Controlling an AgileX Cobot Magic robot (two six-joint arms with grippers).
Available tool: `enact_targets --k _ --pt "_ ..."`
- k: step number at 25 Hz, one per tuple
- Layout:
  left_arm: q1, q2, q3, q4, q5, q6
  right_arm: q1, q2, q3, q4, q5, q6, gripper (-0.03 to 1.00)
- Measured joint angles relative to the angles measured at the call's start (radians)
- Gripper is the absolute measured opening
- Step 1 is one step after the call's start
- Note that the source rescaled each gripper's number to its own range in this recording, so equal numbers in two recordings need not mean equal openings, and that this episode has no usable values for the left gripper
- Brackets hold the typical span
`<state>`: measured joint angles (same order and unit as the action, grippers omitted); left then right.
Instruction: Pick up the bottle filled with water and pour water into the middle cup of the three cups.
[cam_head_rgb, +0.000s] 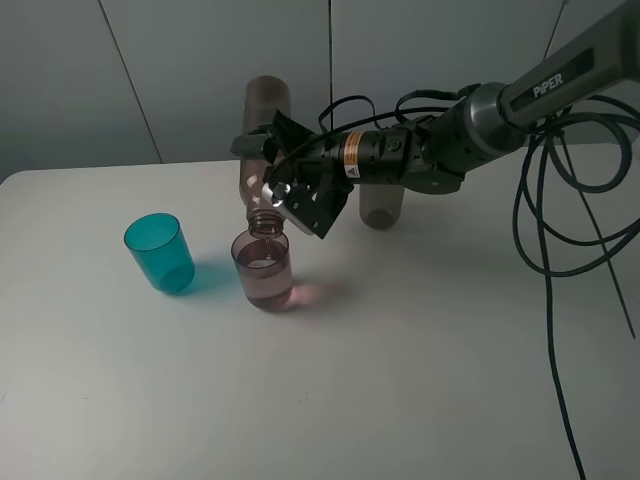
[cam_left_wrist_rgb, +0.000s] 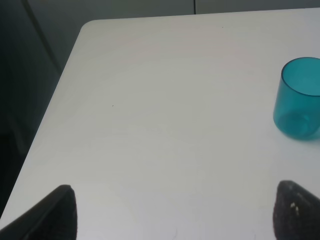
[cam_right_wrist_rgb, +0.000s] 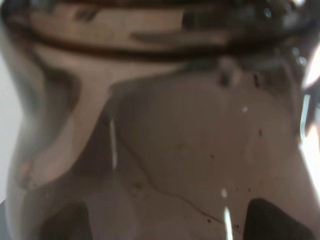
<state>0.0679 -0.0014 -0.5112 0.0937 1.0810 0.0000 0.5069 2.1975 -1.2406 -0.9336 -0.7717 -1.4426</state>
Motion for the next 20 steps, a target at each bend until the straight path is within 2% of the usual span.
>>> enact_targets --k 13,20 --pt "0.0 0.0 0.0 0.0 0.0 0.0 0.0 0.0 0.0 -0.011 -0.002 -0.015 0.02" --pt "0.0 0.0 0.0 0.0 0.0 0.0 0.001 0.0 0.0 -0.024 -0.04 -0.034 0.02"
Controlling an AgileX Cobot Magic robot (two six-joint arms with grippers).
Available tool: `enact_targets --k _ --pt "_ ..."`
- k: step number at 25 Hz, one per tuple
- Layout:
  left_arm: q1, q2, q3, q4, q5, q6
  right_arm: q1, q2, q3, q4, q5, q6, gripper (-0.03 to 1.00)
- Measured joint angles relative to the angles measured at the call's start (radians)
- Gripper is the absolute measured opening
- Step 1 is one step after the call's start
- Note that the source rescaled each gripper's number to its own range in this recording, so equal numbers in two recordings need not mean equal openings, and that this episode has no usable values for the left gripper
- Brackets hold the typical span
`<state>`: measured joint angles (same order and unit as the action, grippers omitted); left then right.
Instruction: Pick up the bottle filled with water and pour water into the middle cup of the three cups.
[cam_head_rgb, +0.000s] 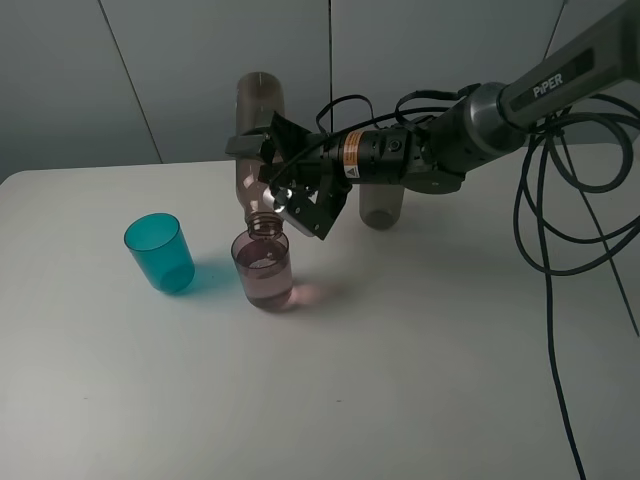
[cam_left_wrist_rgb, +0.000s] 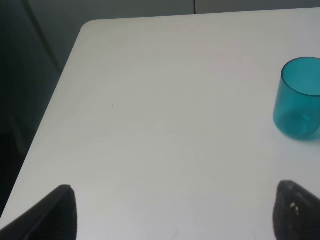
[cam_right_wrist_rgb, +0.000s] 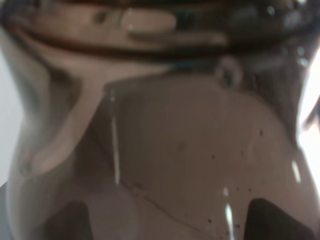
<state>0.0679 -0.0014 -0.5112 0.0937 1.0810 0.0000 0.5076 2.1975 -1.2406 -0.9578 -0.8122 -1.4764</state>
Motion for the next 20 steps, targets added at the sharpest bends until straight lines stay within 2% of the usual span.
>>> enact_targets --k 11,15,20 --pt "0.0 0.0 0.0 0.0 0.0 0.0 0.0 0.0 0.0 -0.002 -0.004 -0.005 0.02" --pt "0.0 0.0 0.0 0.0 0.0 0.0 0.0 0.0 0.0 -0.002 -0.004 0.108 0.02" --pt "0.0 0.0 0.0 0.0 0.0 0.0 0.0 -0.002 0.002 -0.004 0.012 0.327 0.02"
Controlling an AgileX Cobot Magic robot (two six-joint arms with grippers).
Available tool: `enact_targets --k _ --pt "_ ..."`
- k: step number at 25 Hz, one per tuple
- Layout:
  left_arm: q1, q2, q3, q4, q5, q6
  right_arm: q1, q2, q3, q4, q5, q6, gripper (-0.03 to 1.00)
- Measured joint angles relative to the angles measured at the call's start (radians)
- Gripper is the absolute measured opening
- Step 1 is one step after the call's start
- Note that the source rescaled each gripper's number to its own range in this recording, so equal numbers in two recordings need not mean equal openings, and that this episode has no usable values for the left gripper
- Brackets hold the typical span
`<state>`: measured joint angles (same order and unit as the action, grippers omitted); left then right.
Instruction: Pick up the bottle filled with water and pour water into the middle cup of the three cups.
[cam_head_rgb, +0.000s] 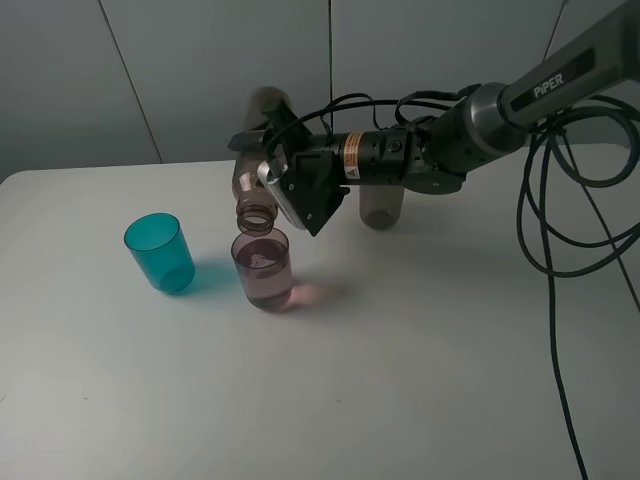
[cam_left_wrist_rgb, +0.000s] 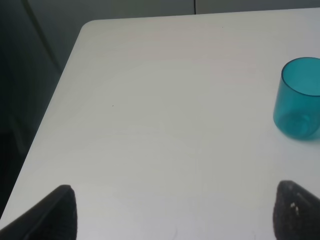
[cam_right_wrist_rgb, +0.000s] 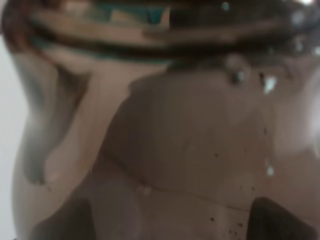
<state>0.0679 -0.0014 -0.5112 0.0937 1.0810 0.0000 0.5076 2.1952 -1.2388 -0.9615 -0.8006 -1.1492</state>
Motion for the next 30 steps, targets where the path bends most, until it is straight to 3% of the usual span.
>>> enact_targets --k 7,14,19,24,30 --pt "0.0 0.0 0.0 0.0 0.0 0.0 0.0 -0.077 0.0 0.005 0.072 0.432 0.02" --pt "0.0 0.0 0.0 0.0 0.0 0.0 0.0 -0.199 0.007 0.069 0.084 1.087 0.02" --pt "0.0 0.0 0.0 0.0 0.0 0.0 0.0 -0.245 0.007 0.185 0.08 1.499 0.02" --pt "0.0 0.0 0.0 0.0 0.0 0.0 0.0 -0.246 0.007 0.238 0.152 1.704 0.02" --pt "0.0 0.0 0.0 0.0 0.0 0.0 0.004 -0.22 -0.036 0.248 0.182 1.739 0.02"
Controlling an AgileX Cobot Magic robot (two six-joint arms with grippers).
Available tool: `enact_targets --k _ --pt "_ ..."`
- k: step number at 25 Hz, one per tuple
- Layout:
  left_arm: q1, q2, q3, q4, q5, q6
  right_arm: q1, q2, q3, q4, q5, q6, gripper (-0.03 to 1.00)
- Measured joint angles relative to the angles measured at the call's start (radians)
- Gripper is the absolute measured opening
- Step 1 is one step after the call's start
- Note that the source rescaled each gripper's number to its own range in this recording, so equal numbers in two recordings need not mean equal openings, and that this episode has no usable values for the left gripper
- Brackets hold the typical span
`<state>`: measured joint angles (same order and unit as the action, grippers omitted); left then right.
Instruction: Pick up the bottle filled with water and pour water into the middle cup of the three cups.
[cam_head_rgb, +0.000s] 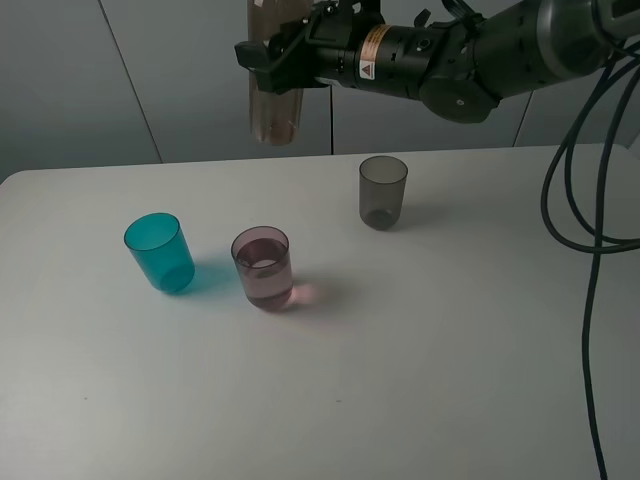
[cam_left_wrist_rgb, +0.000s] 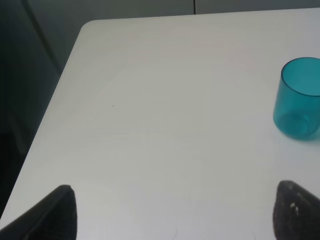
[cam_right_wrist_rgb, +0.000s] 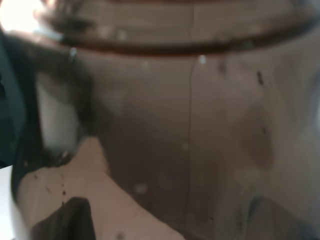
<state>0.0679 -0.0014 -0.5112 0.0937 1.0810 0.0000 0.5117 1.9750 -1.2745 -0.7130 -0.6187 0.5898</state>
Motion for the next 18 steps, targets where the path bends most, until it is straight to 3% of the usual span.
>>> enact_targets --k 12,18 --pt "0.0 0.0 0.0 0.0 0.0 0.0 0.049 0.261 -0.289 -0.055 0.128 0.004 0.02" --pt "0.0 0.0 0.0 0.0 0.0 0.0 0.051 0.319 -0.315 -0.063 0.168 0.0 0.02"
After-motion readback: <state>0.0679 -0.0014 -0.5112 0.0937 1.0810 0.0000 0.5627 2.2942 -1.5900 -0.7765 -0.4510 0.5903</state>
